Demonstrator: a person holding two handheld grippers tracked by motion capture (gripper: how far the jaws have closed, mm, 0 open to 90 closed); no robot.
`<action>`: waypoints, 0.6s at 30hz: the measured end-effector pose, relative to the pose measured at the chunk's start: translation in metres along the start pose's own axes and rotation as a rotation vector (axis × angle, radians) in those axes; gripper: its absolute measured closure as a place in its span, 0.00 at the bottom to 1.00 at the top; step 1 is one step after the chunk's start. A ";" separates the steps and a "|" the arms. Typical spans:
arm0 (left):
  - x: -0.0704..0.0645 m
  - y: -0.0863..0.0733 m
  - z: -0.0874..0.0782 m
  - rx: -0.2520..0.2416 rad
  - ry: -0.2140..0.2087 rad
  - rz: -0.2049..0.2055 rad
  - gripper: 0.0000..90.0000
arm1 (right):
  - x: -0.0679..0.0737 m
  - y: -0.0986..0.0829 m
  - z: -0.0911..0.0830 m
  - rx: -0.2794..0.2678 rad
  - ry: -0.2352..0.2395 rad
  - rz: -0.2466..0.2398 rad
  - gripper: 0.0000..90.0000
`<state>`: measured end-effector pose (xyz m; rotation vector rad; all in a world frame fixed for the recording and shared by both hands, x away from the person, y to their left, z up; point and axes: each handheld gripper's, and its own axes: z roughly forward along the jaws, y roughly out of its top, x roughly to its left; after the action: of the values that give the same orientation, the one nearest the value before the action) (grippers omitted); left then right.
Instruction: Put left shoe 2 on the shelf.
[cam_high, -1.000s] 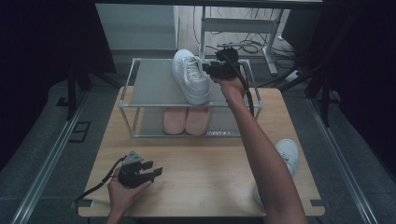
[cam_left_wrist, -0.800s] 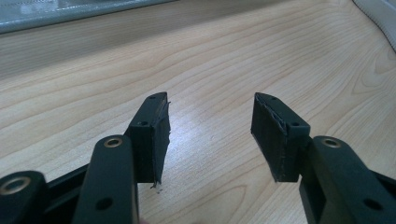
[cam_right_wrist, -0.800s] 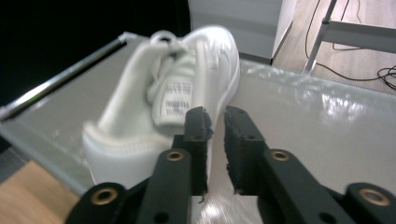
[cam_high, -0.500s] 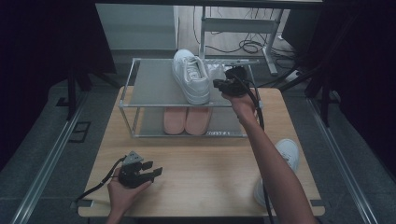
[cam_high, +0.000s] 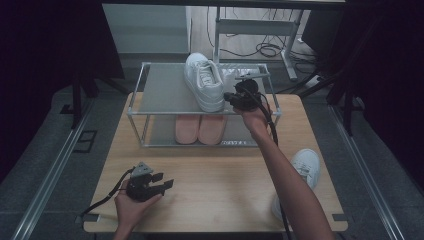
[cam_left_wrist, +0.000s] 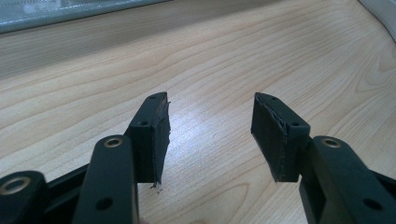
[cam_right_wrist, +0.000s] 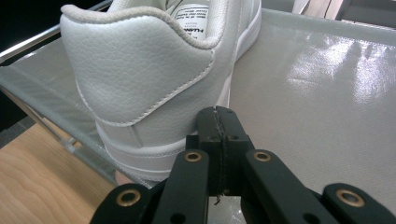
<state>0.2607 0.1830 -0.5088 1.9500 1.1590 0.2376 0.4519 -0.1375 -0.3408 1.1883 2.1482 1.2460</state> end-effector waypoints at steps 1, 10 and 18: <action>0.000 0.000 0.000 0.000 0.000 -0.001 0.53 | 0.000 0.000 0.000 -0.001 -0.003 0.002 1.00; 0.000 0.000 -0.001 -0.004 0.003 -0.002 0.53 | 0.006 0.001 0.000 -0.020 -0.010 0.016 1.00; 0.000 0.000 -0.001 -0.003 0.005 -0.002 0.53 | 0.023 0.002 0.007 -0.025 0.050 0.012 1.00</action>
<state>0.2605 0.1836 -0.5081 1.9463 1.1625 0.2433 0.4442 -0.1145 -0.3407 1.1730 2.1583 1.3169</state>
